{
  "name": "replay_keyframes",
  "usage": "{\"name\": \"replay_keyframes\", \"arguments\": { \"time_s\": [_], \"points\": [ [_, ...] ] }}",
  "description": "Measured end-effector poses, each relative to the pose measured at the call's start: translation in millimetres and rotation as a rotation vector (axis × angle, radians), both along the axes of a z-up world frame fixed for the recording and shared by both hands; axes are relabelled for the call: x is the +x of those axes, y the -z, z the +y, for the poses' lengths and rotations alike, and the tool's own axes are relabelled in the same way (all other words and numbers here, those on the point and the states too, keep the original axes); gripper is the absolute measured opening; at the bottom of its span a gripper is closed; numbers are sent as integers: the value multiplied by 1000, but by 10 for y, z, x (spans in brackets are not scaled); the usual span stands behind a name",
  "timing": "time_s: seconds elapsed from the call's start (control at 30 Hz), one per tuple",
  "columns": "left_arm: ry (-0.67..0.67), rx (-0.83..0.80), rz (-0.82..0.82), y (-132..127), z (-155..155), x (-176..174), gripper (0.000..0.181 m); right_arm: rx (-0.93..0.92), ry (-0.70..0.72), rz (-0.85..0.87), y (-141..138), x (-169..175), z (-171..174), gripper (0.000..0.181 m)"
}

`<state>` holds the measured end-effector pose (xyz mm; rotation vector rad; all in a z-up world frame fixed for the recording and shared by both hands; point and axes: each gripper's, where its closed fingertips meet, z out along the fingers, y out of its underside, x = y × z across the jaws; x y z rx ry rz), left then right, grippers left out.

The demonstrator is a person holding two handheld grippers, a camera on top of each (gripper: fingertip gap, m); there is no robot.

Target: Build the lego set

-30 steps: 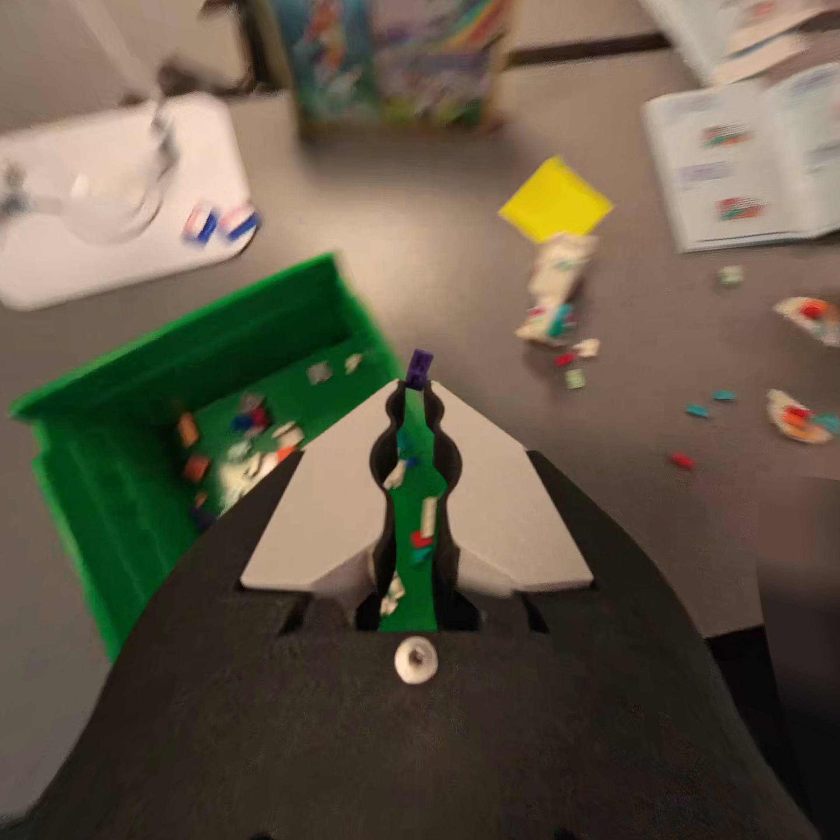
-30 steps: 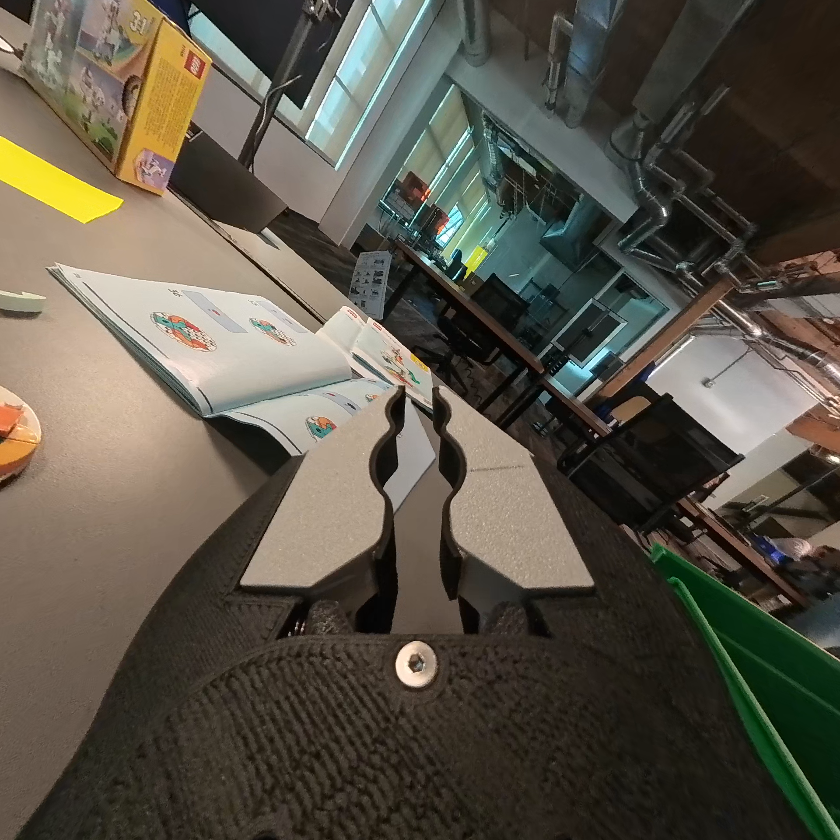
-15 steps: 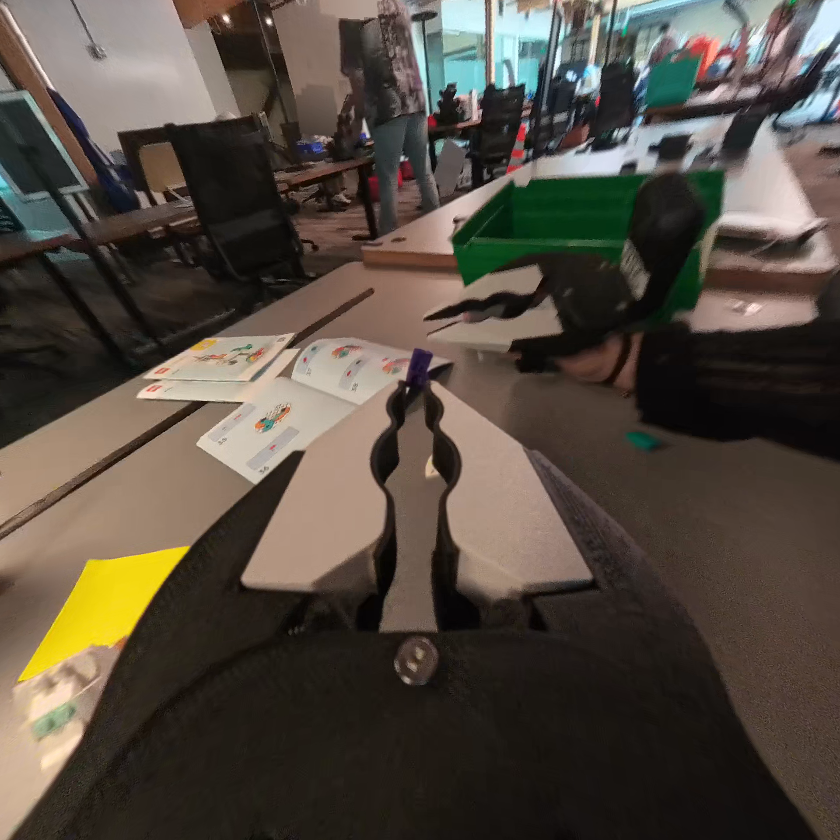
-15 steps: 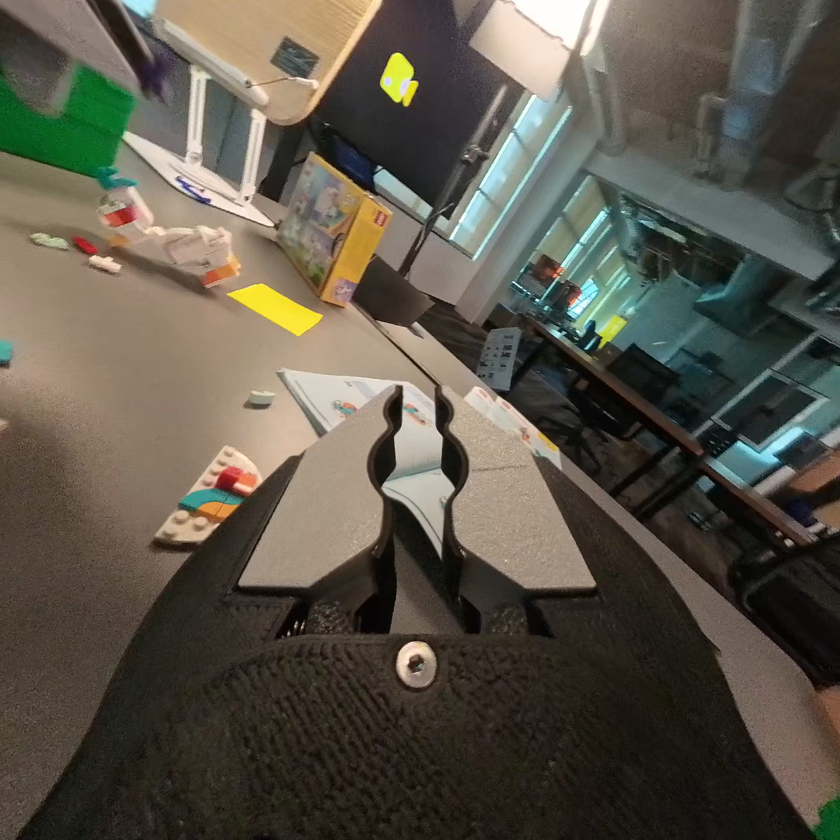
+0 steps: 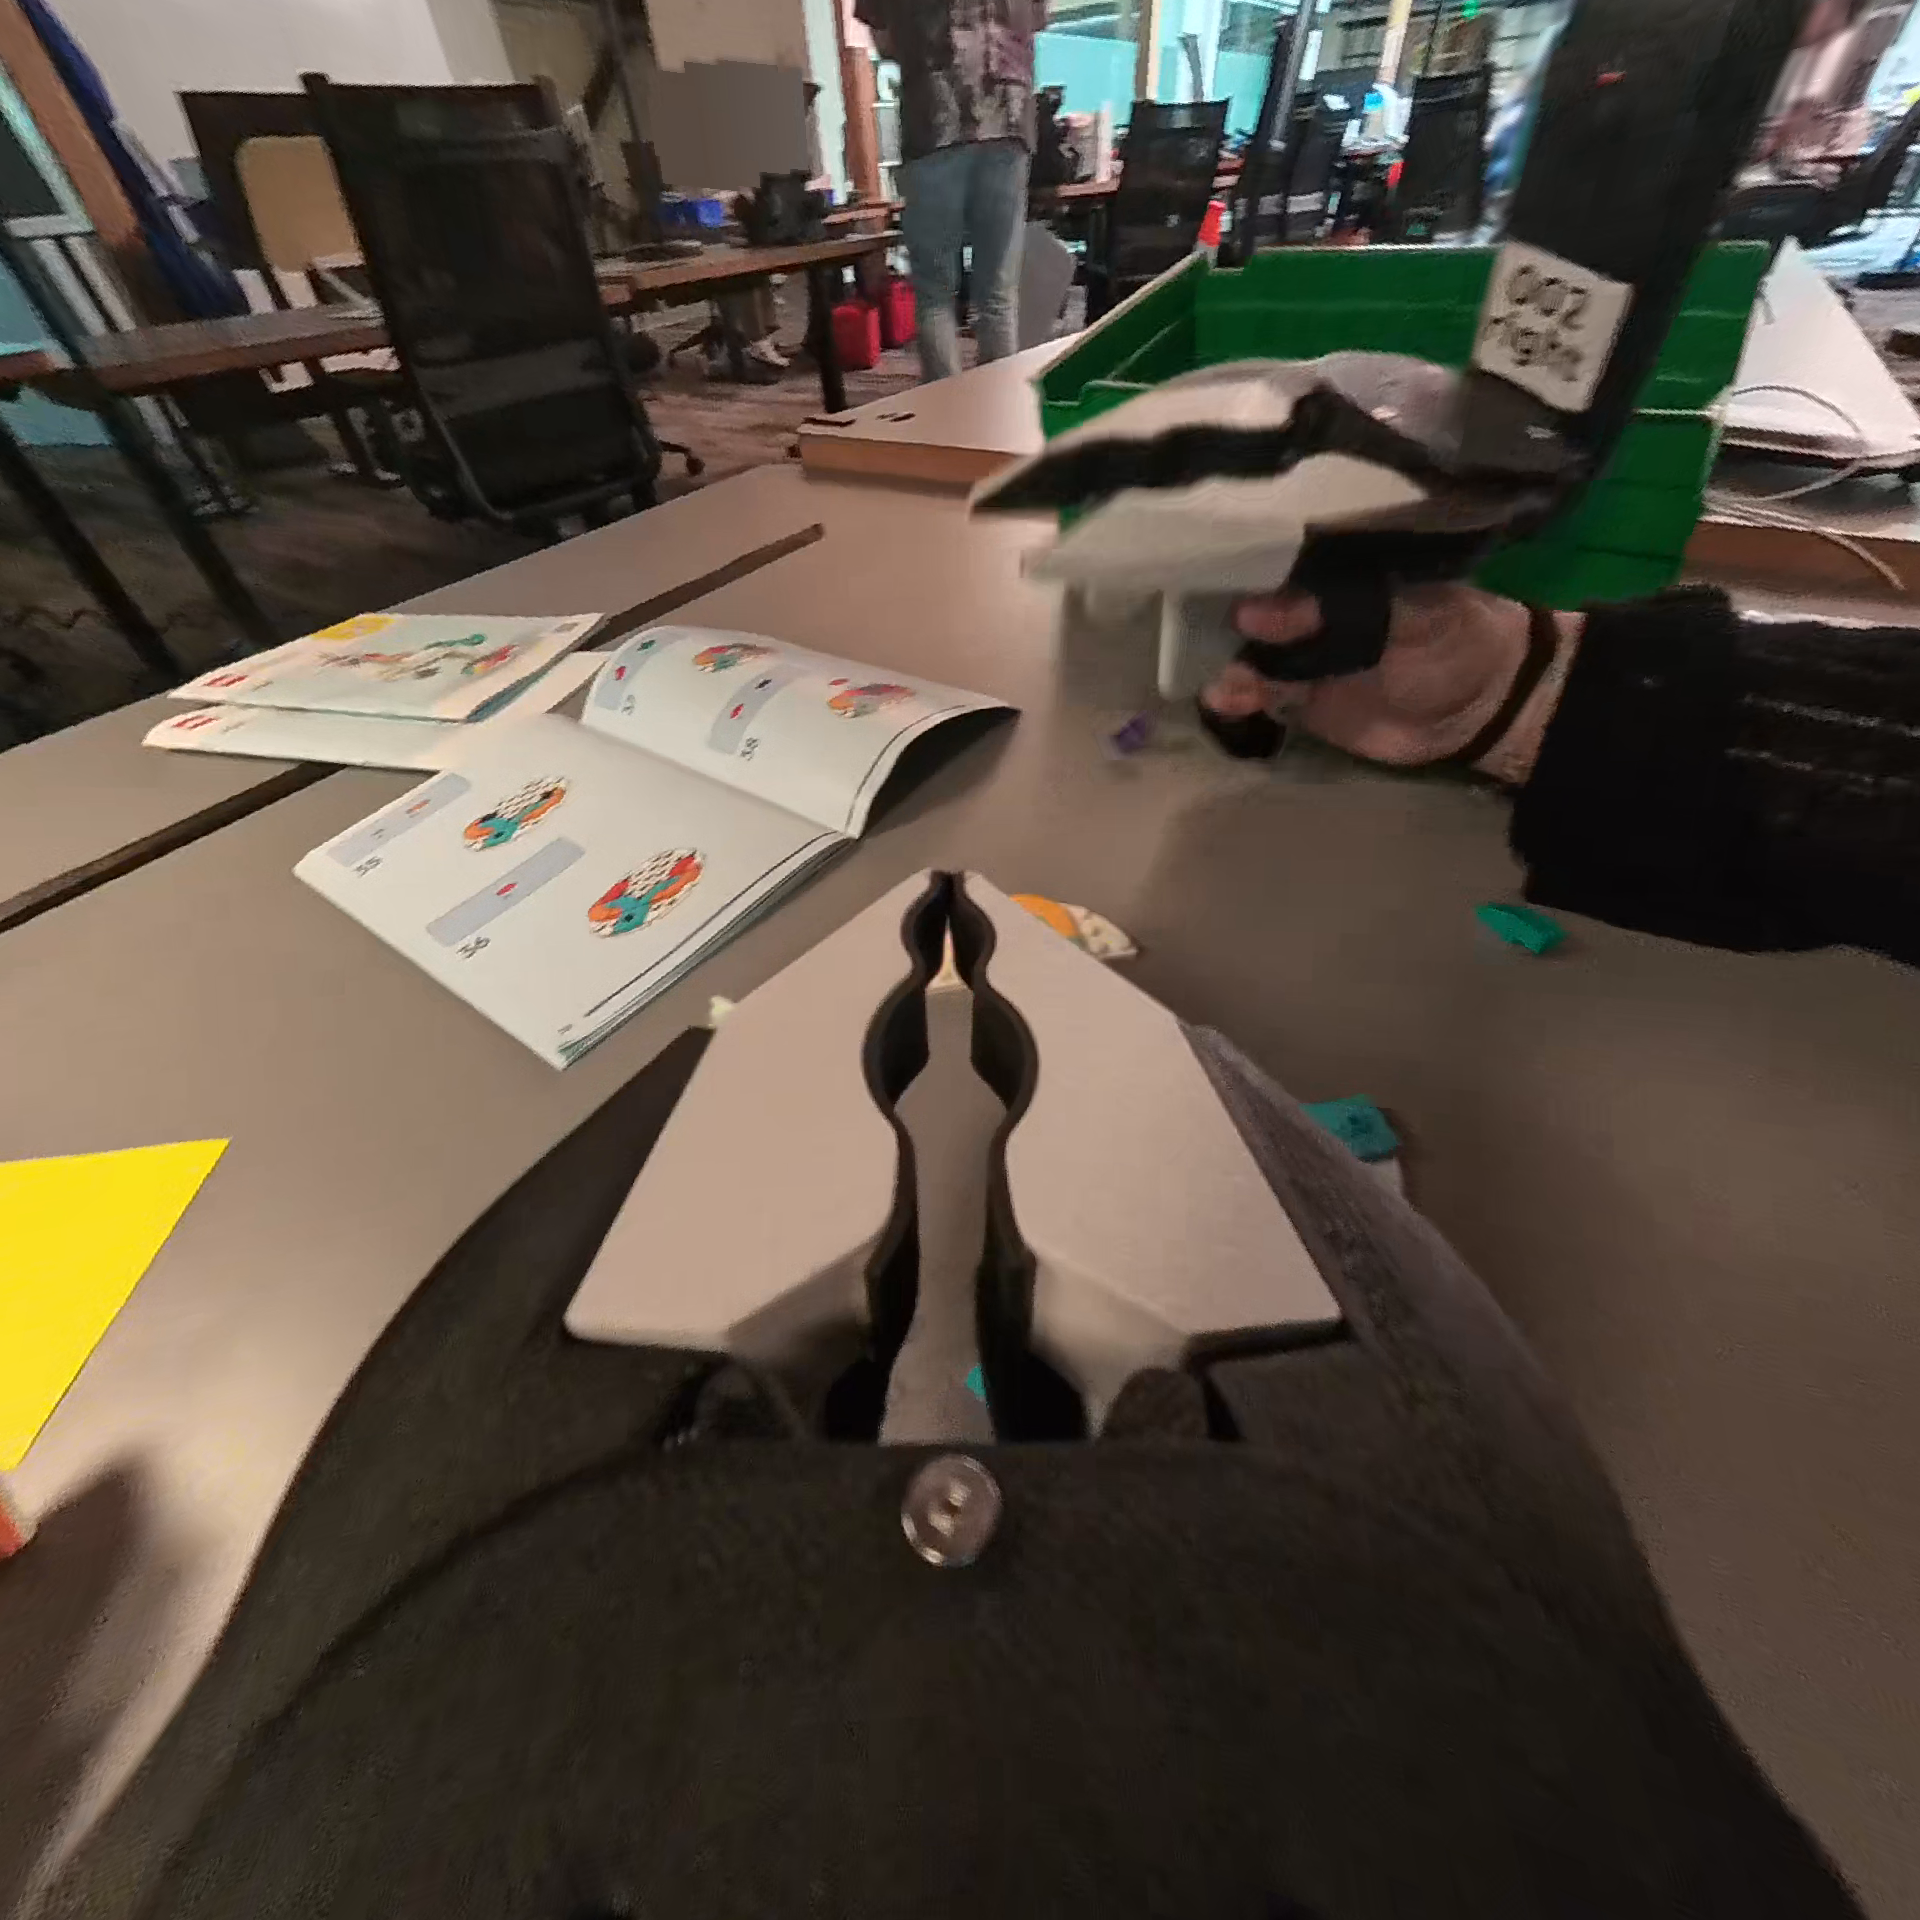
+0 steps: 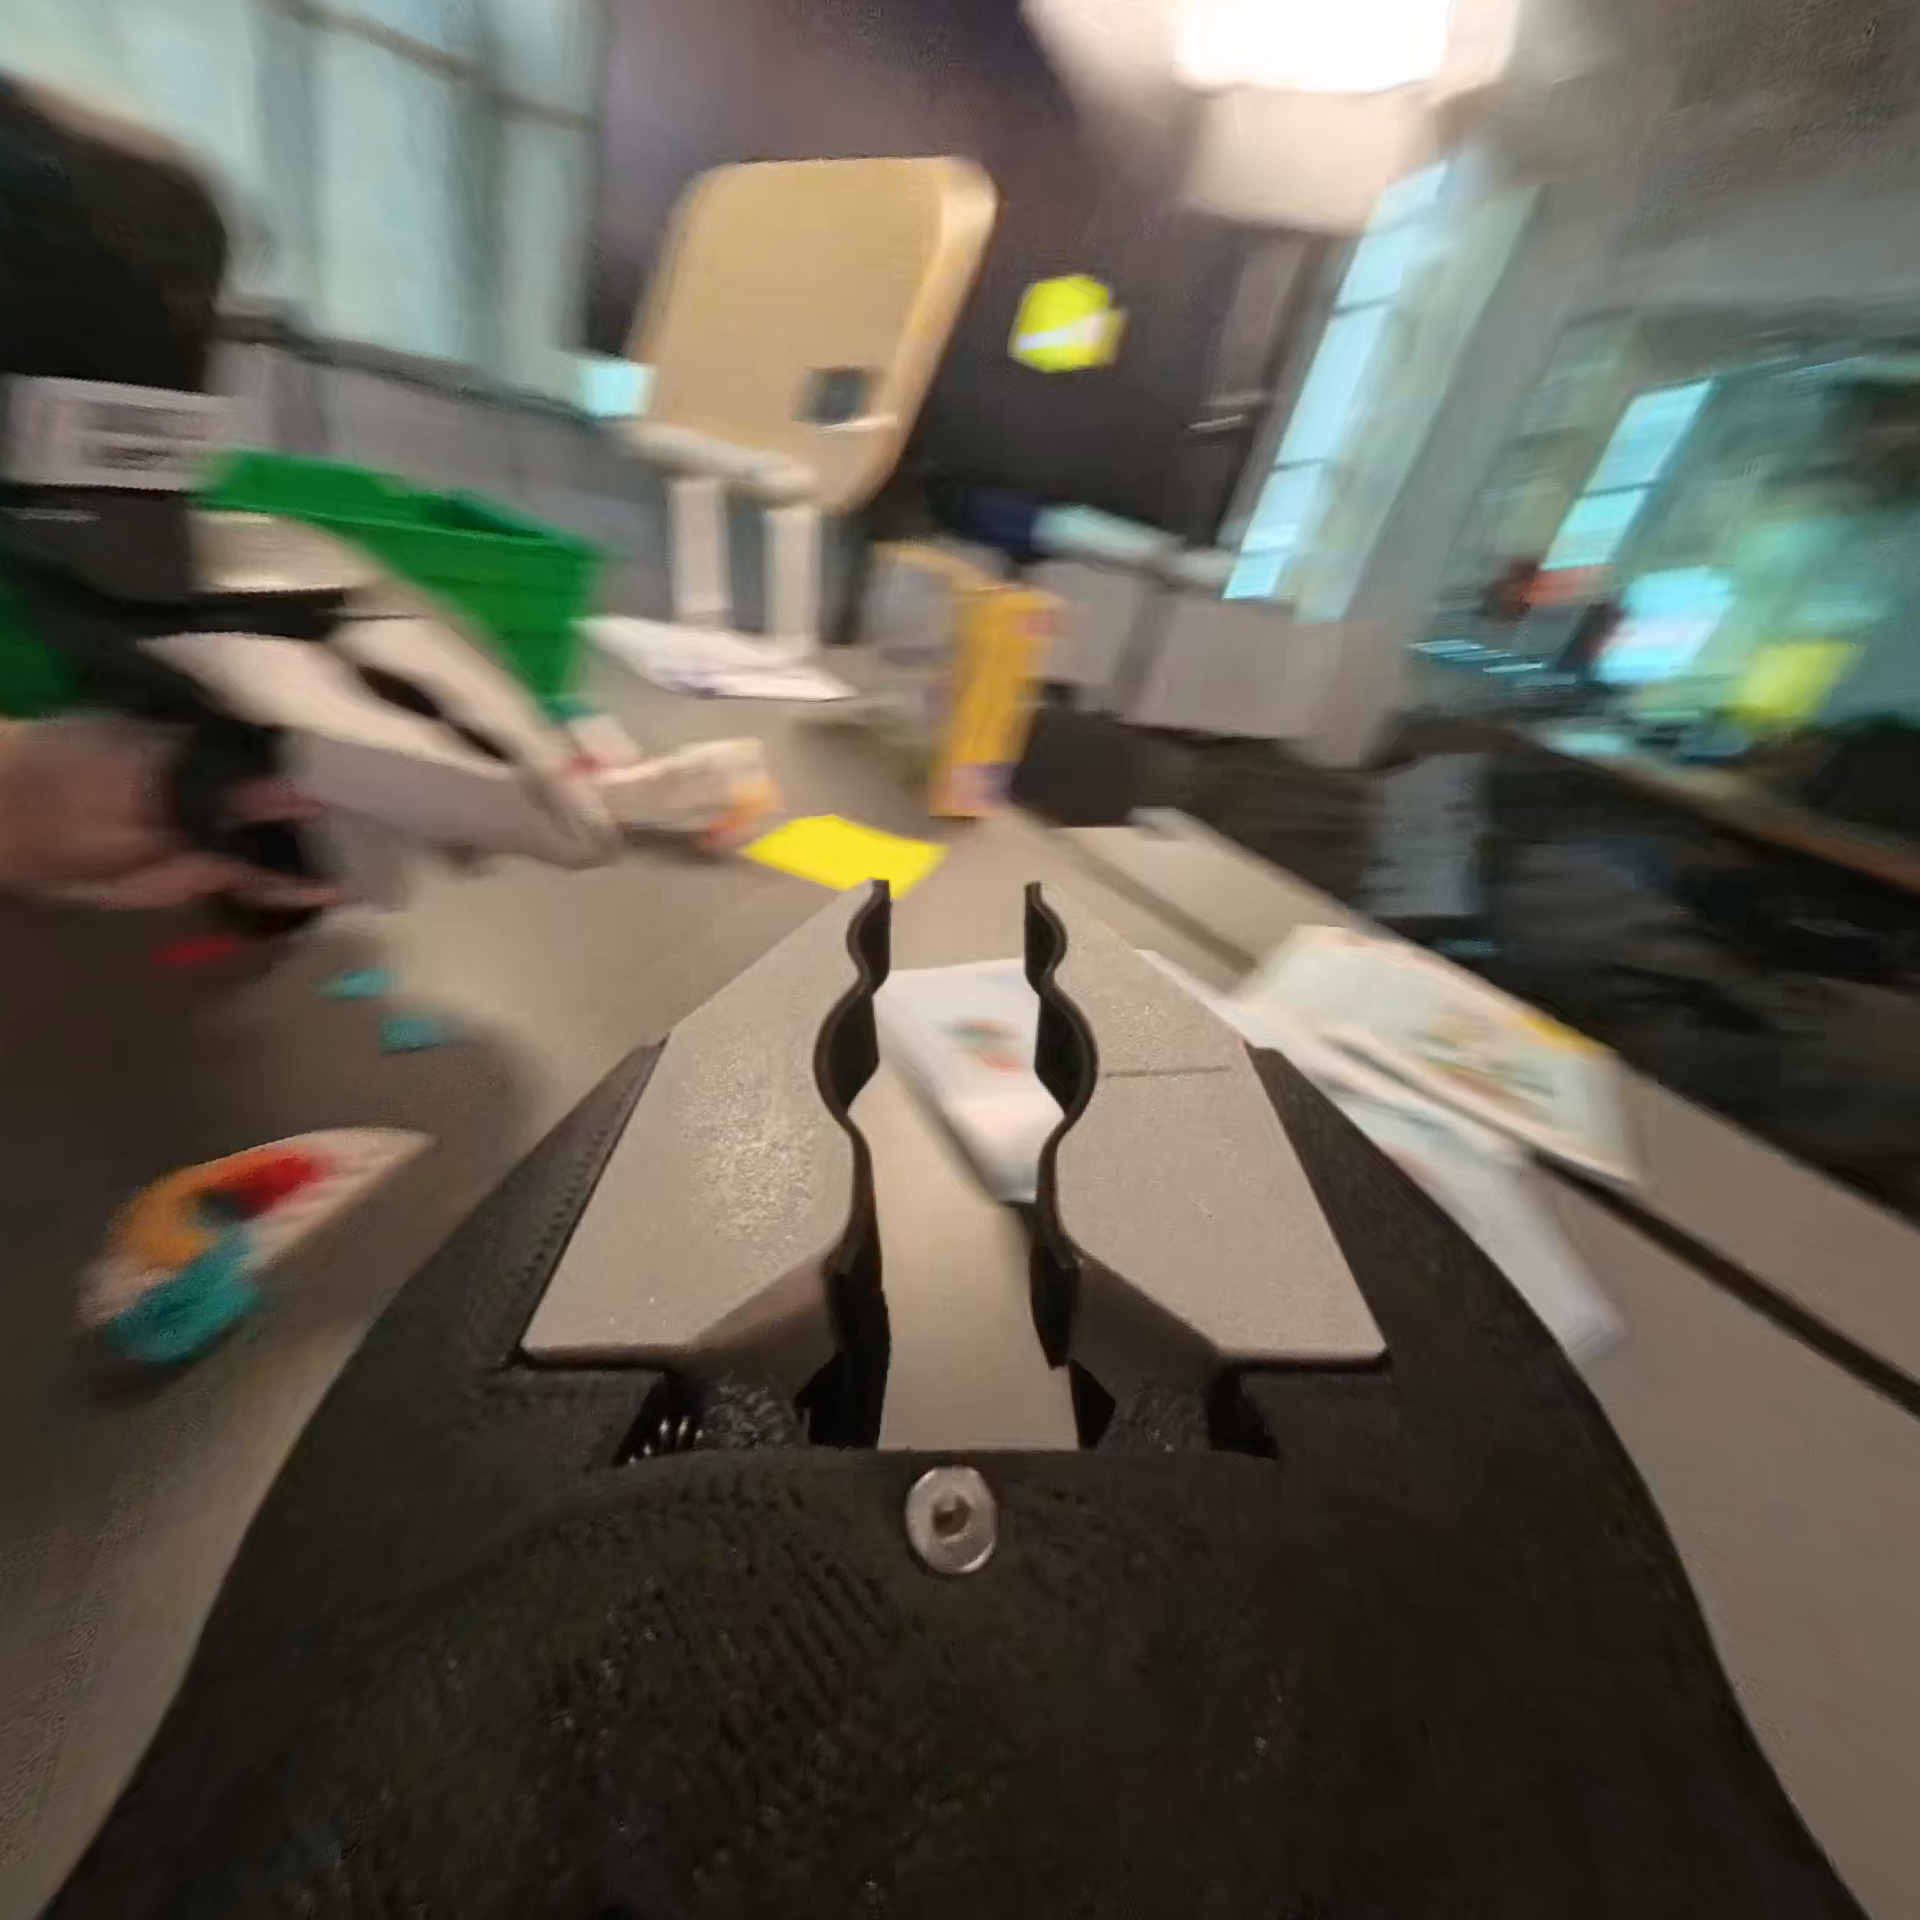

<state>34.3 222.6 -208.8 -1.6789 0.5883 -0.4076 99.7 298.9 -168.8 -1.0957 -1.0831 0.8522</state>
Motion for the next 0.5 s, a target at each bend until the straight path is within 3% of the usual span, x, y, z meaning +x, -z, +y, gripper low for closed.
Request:
{"name": "replay_keyframes", "arguments": {
  "time_s": [0.03, 0.13, 0.23, 0.4, 0.5],
  "points": [
    [-23, -2, -1, 9, 15, -49, 0, 46, 158, 48, -83, 186, 231, 24],
    [-79, -4, 9, 41, 58, -181, 0, 169, 507, 66, -182, 720, 668, 21],
    [-126, 0, -12, 17, 88, -281, 2, 199, 645, 41, -180, 965, 832, 21],
    [-133, -8, -87, -41, 82, -341, 8, 233, 691, 11, -171, 1016, 865, 20],
    [-138, -3, -98, -75, 74, -381, 11, 259, 586, -46, -122, 827, 755, 20]
  ]
}}
